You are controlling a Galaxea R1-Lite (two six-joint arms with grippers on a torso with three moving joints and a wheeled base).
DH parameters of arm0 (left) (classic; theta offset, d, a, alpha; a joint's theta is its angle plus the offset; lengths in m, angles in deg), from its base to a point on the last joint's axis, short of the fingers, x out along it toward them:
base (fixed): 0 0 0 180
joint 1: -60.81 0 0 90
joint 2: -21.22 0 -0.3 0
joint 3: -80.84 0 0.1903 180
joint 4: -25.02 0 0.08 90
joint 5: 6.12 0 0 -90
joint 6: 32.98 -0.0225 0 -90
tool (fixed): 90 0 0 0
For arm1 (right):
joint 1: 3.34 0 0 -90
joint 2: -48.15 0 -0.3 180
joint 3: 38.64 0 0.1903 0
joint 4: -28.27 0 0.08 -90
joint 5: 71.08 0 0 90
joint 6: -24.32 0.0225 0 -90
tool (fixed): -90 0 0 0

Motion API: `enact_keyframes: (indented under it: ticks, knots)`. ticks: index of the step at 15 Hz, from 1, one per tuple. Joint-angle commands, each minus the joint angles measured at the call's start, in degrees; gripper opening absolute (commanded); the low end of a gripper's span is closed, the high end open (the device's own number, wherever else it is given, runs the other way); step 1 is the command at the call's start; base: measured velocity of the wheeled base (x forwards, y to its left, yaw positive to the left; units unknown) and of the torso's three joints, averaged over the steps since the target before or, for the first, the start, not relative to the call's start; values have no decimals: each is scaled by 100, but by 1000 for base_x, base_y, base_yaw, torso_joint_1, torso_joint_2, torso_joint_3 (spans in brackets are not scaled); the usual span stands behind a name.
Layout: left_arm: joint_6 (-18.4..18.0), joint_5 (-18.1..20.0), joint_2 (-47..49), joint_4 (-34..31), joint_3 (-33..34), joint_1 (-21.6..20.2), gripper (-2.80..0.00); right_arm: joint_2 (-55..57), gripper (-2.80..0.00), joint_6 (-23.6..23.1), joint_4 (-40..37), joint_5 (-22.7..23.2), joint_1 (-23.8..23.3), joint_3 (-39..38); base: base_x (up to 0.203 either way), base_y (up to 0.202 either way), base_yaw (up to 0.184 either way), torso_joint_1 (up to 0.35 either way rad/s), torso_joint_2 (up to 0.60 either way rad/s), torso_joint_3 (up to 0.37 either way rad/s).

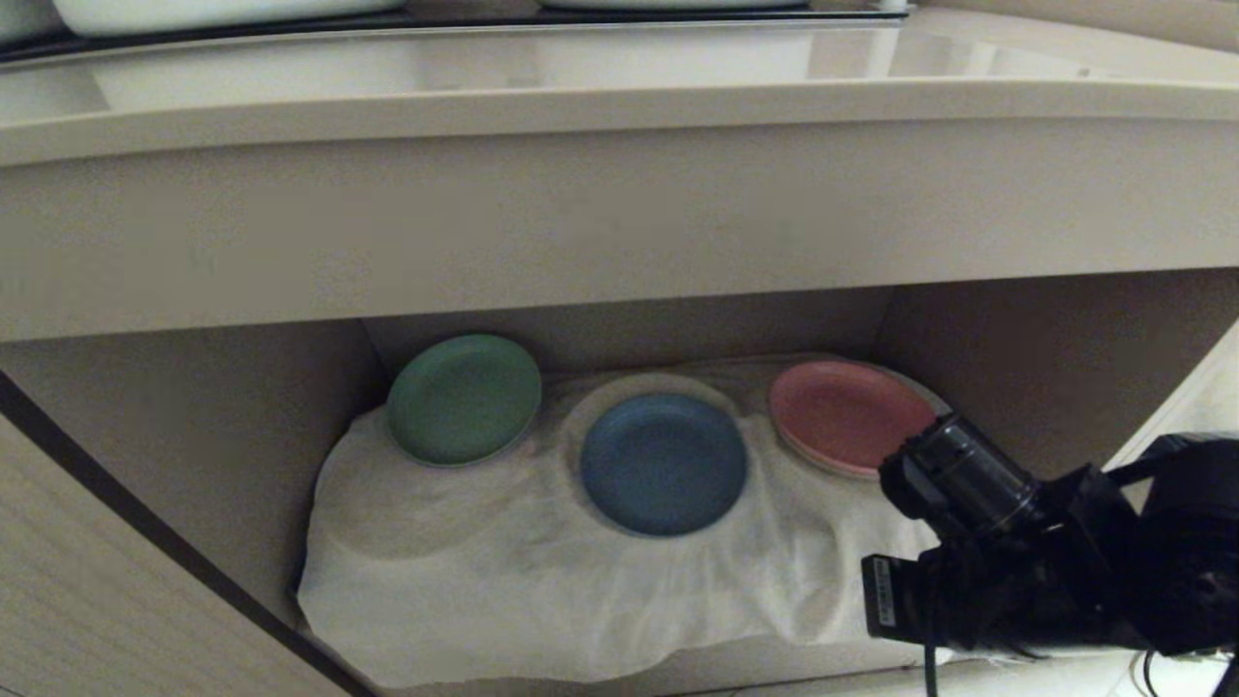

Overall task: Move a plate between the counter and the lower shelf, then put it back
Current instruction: Pick up the plate in the cupboard

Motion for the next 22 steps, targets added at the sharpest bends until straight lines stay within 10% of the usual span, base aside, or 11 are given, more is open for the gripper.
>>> enact_keyframes:
  ticks: [1, 8, 15, 22]
  knots:
    - [6, 4, -2, 0, 1, 0, -280, -16, -280, 24, -20, -5, 2, -15, 0, 0, 0, 0, 0, 0]
    - [6, 4, -2, 0, 1, 0, -280, -603, -280, -96, -6, -329, -82, -630, 0, 0, 0, 0, 0, 0]
    - [6, 4, -2, 0, 1, 0, -280, -1573, -280, -656, 218, -783, -1298, -1450, 0, 0, 0, 0, 0, 0]
    - [6, 4, -2, 0, 1, 0, -280, -3276, -280, -2964, 1867, -742, -2884, -2732, 0, 0, 0, 0, 0, 0]
